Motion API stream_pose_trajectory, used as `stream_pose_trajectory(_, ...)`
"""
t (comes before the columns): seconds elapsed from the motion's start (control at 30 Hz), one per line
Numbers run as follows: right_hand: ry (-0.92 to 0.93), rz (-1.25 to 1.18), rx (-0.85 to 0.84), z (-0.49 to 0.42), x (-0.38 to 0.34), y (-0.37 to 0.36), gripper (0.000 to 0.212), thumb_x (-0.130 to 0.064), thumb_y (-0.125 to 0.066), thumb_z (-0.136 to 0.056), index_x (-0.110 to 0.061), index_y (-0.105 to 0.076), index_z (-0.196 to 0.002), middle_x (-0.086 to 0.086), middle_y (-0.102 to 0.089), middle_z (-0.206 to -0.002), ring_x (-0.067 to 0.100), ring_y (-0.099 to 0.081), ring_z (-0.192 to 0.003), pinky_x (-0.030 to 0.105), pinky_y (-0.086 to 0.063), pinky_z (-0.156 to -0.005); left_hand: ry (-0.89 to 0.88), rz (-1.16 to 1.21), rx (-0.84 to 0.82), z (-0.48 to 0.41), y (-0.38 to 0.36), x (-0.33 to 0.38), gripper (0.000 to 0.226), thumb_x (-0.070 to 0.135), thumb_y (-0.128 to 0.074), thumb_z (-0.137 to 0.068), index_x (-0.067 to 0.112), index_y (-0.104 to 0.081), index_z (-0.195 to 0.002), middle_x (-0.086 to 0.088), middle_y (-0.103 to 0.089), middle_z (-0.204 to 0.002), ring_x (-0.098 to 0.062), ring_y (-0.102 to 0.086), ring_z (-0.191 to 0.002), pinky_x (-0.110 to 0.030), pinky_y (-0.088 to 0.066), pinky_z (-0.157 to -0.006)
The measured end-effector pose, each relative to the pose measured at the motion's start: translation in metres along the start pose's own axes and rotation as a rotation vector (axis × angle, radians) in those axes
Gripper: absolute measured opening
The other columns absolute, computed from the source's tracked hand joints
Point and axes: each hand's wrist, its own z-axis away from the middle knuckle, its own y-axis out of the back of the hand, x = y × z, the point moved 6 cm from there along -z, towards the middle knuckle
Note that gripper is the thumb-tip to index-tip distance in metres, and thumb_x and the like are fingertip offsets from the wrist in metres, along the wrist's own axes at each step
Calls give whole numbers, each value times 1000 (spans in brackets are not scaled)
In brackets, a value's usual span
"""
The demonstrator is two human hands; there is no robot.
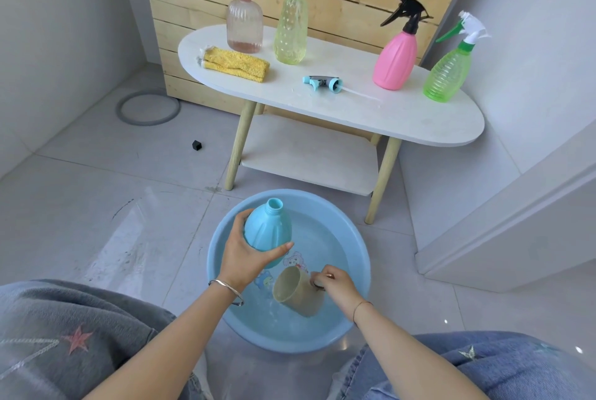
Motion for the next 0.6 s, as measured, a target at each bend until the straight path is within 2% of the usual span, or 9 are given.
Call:
stream_pose_trajectory(0.1,-2,-179,82,2,-12,16,24,-10,-64,-84,-11,-47,-67,6,-39,-66,16,-36,-65,18,-31,-52,-11,19,34,1,3,6,79,27,-93,-55,28,-46,-119,17,-57,-110,10,-55,-98,-8,-47,-76)
stream_pose_trajectory(0.17,21,-263,120,4,-26,29,15,-13,-64,-83,-9,-53,-74,8,-46,-73,18,-42,-71,20,-33,-61,-20,29,51,2,5,11,76,24,-92,-57,30,-46,-117,19,-56,-109,11,-55,-97,-6,-46,-73)
stream_pose_trajectory(0.27,59,-333,175,7,-50,51,21,-25,-70,-70,-11,-56,-76,7,-48,-76,19,-45,-76,27,-31,-70,-28,40,75,2,7,14,74,27,-92,-58,33,-45,-114,17,-56,-109,-2,-58,-100,-15,-49,-76)
stream_pose_trajectory(0.33,95,-373,207,10,-71,68,21,-27,-71,-65,-13,-58,-73,7,-47,-75,19,-45,-75,29,-31,-75,-29,46,82,2,8,14,74,28,-92,-58,35,-44,-114,16,-57,-110,-5,-58,-102,-20,-50,-80)
stream_pose_trajectory(0.4,142,-408,227,13,-92,84,19,-28,-74,-65,-16,-59,-68,6,-48,-72,18,-46,-74,30,-31,-78,-32,50,73,2,6,15,73,28,-92,-58,37,-44,-112,16,-57,-109,-3,-58,-101,-15,-48,-77)
stream_pose_trajectory(0.5,237,-466,237,22,-128,105,17,-15,-71,-77,-14,-59,-66,-1,-52,-61,15,-44,-69,30,-31,-77,-32,47,52,3,3,15,75,29,-93,-56,38,-45,-113,18,-57,-110,3,-57,-99,-10,-47,-77)
stream_pose_trajectory(0.6,293,-493,232,32,-156,120,25,-13,-68,-82,-15,-56,-61,-10,-53,-51,15,-46,-66,34,-33,-81,-45,27,32,4,-2,15,78,30,-94,-54,35,-47,-115,21,-57,-111,11,-55,-100,-3,-43,-78)
